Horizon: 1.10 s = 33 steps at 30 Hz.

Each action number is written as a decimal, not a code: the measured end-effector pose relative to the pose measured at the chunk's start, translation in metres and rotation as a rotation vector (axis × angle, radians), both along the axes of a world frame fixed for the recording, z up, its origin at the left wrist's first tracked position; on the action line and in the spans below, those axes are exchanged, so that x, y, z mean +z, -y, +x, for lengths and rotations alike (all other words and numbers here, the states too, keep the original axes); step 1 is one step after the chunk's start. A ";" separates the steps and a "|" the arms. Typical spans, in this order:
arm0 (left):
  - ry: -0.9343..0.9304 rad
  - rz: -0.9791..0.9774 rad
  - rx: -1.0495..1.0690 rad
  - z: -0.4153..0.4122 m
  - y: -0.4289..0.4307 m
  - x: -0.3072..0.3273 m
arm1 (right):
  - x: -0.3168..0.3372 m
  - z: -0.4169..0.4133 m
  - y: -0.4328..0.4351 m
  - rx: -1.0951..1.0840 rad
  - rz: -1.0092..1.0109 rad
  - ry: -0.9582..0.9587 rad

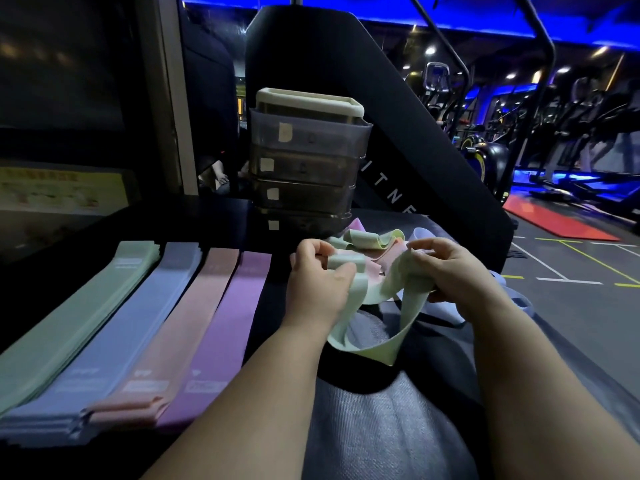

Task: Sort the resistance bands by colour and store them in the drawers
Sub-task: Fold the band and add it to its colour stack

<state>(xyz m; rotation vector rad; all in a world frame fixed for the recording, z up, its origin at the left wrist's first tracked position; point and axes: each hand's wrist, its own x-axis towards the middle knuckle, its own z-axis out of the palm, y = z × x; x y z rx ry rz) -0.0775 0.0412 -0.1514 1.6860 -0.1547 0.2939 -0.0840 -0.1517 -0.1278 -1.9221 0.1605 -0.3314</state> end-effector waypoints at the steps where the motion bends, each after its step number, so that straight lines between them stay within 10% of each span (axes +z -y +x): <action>1: 0.001 -0.003 0.009 0.001 0.000 0.000 | 0.000 0.000 0.001 -0.007 -0.021 0.006; 33: 0.008 0.150 -0.016 -0.001 0.001 -0.001 | -0.013 0.010 0.007 -0.207 -0.166 -0.056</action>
